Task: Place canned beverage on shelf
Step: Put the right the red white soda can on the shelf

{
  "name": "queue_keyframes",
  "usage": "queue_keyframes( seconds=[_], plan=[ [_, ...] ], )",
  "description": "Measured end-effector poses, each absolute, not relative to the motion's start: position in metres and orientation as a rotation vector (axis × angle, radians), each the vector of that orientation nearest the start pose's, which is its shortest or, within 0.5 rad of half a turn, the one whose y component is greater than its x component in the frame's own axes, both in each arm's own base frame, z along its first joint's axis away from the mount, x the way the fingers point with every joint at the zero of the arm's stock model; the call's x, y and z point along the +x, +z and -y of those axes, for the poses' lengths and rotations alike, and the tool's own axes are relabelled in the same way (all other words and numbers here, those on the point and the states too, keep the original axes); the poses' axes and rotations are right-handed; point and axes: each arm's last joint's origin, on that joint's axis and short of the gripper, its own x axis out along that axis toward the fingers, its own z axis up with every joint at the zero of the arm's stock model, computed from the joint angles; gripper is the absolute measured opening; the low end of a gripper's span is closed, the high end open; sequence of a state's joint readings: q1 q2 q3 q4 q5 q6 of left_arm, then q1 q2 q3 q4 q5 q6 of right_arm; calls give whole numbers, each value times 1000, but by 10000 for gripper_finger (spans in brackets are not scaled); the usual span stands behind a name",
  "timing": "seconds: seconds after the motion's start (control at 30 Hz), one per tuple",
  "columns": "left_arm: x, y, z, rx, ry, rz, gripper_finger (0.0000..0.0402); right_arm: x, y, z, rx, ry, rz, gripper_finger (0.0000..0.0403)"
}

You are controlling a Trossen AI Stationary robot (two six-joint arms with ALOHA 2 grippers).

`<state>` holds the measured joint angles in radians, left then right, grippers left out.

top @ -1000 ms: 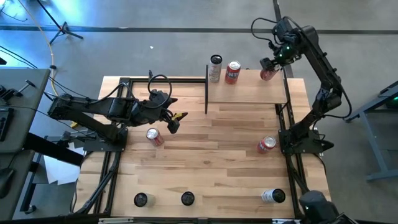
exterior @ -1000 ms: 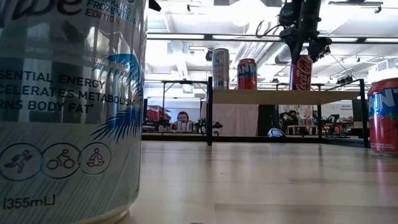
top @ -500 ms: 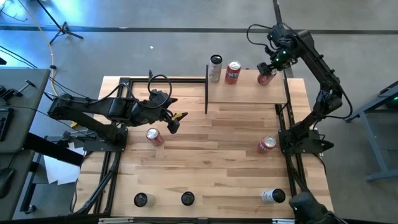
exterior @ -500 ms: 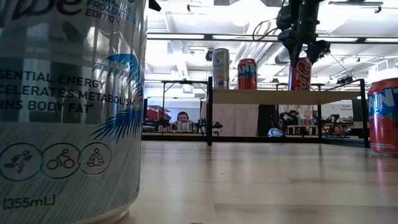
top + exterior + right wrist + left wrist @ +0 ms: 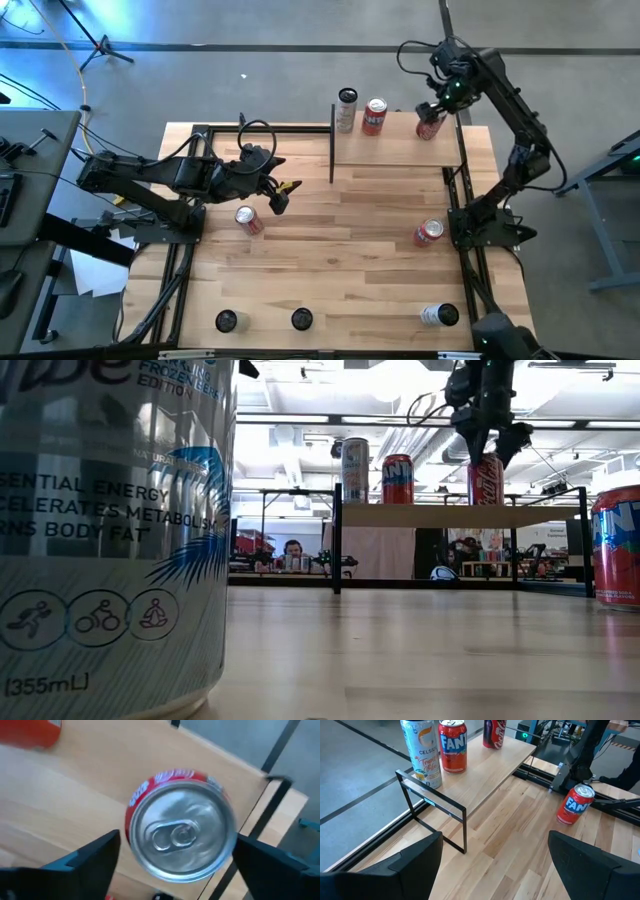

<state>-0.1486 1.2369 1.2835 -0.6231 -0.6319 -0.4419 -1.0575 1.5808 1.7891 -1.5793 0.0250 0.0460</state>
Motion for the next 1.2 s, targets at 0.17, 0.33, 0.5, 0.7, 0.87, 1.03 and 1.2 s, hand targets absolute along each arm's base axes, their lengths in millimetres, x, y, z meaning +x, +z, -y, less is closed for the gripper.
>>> queue_keyframes(
  seconds=[0.17,0.33,0.5,0.7,0.87,1.03,1.2],
  plan=[
    [252,375,20,-201,577,-422,337,133,383,234,763,-939,-1208,387],
    [252,375,20,-201,576,-422,337,138,389,223,778,-983,-1170,383],
    [252,375,20,-202,576,-422,337,138,408,195,715,-1060,-1098,383],
    [252,375,20,-202,576,-422,337,131,427,144,626,-1225,-950,383],
    [252,375,20,-202,577,-422,337,130,400,106,564,-1364,-791,383],
    [252,375,20,-201,577,-422,337,131,351,92,618,-1359,-539,383],
    [252,375,20,-202,577,-422,337,134,311,95,586,-1365,-370,383]
  ],
)
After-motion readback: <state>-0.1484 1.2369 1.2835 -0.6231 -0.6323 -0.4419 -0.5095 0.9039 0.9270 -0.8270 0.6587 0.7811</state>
